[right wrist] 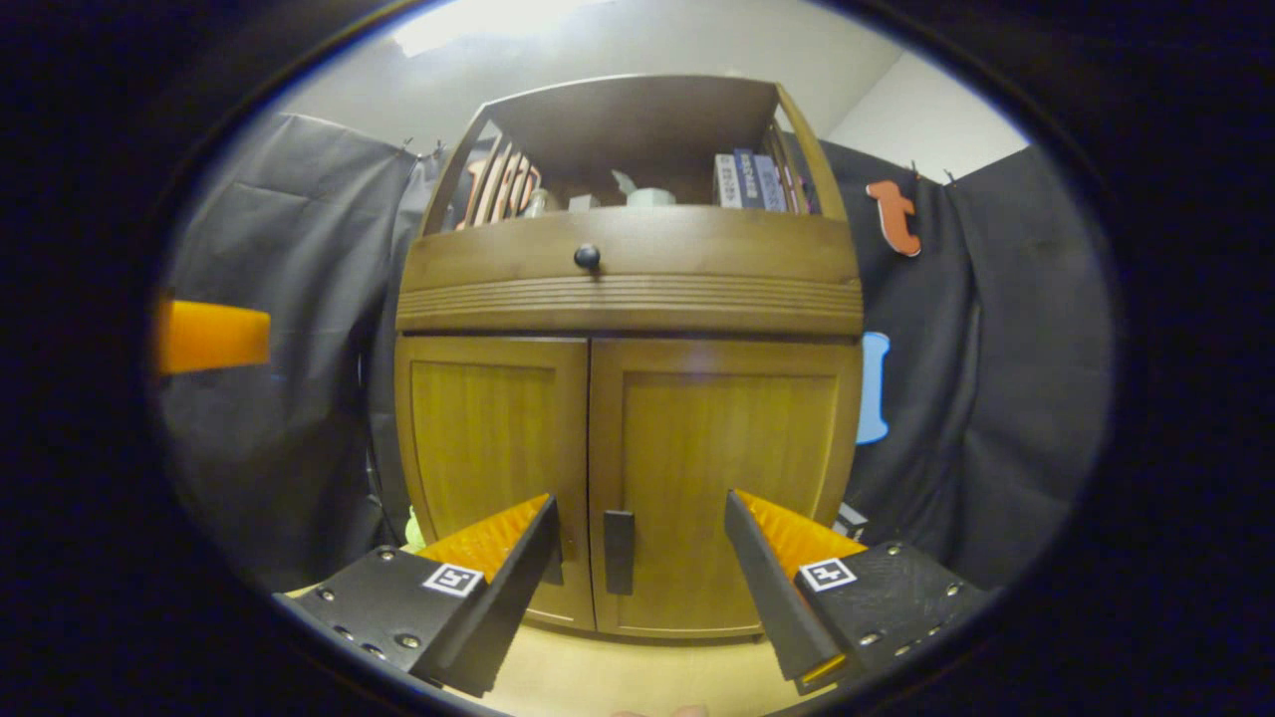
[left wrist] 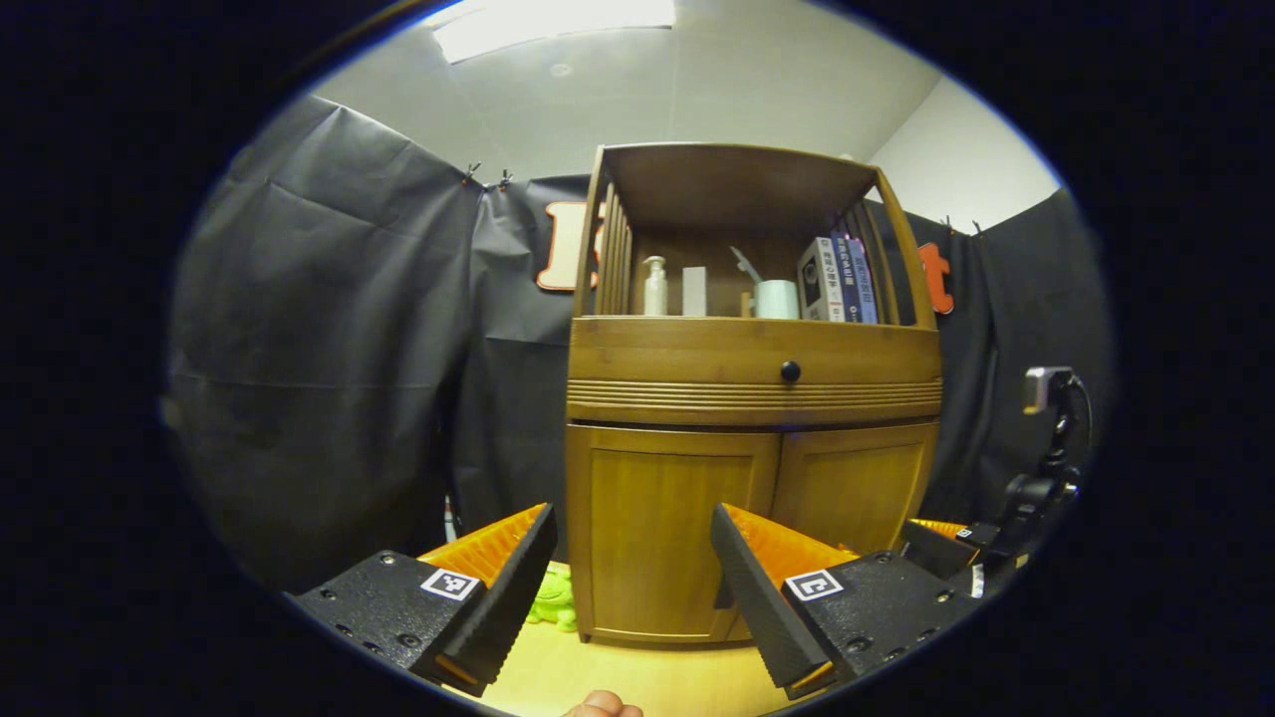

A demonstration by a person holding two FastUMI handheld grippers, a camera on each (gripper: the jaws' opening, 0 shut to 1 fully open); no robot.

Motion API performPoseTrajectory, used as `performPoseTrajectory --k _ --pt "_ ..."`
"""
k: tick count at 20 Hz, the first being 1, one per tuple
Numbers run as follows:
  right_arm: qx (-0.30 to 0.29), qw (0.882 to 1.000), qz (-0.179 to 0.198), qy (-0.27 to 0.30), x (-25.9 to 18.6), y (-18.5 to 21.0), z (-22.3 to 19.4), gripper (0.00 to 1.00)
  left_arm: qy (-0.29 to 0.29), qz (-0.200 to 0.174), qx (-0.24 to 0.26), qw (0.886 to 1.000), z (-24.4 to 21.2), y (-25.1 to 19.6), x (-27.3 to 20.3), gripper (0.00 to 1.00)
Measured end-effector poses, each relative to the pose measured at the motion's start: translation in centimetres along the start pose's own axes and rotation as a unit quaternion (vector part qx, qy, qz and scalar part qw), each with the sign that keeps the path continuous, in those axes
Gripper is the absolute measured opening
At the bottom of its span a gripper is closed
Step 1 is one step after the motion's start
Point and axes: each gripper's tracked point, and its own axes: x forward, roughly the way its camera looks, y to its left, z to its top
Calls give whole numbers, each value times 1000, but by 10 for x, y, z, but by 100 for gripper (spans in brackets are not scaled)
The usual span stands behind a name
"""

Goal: Open the right door of the double-door shoe cabinet with the right hand, and open the left door with the left hand.

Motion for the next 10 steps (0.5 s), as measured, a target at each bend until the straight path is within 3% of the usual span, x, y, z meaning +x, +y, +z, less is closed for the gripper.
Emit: performPoseTrajectory --k 5,7,10 --pt "0 998 -9 59 54 7 -51 99 2 55 17 998 0 45 -2 92" --pt "-3 997 -15 81 73 9 -70 86 4 71 19 997 -2 59 -2 92" --pt "-13 994 -20 104 89 12 -90 85 9 89 21 996 -7 76 -1 92"
